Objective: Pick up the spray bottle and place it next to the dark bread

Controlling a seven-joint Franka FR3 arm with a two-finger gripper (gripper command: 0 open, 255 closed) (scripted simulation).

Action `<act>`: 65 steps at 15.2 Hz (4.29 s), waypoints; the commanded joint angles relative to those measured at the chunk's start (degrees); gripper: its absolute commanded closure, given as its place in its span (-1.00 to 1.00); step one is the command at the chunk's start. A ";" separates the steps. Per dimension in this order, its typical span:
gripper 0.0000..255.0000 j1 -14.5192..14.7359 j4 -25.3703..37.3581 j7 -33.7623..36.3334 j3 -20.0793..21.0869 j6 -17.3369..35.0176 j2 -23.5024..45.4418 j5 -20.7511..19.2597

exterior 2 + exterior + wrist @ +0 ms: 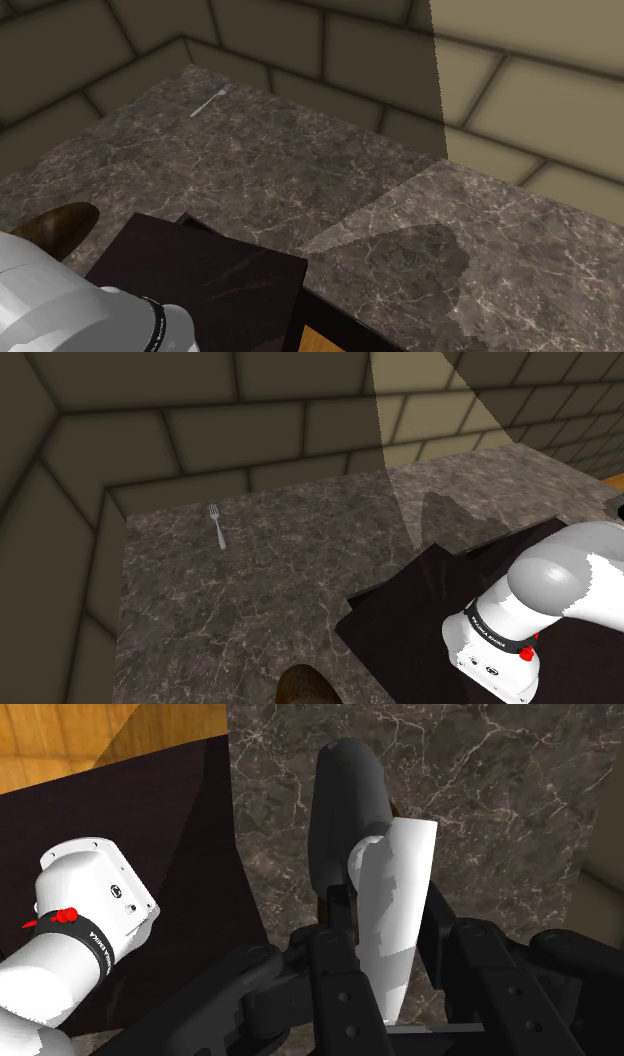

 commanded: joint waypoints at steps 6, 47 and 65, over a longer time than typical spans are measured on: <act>1.00 1.96 -6.09 -1.07 1.47 2.28 -4.44 1.46; 1.00 13.78 -31.86 -2.14 17.68 14.04 -25.61 16.70; -1.00 16.56 -34.62 -1.32 22.81 17.51 -27.26 20.02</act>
